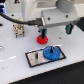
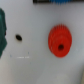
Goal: Insert the blue gear onto the right peg, followed by the red gear
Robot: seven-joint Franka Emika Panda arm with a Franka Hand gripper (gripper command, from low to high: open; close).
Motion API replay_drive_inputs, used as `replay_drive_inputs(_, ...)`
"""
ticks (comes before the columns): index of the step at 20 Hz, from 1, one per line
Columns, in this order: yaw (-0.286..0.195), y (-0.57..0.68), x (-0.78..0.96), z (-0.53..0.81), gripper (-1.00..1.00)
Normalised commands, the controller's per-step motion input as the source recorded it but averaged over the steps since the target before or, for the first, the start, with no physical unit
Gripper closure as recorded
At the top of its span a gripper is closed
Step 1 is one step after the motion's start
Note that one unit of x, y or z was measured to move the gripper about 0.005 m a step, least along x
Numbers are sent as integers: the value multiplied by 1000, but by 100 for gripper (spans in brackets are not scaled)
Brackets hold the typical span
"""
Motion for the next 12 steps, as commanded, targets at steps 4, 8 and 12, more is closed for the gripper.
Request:
replay_drive_inputs(4, 0, -54, -433, -310, -100)
replay_drive_inputs(8, 0, -56, -366, -340, -100)
replay_drive_inputs(12, 0, -56, -240, -291, -100)
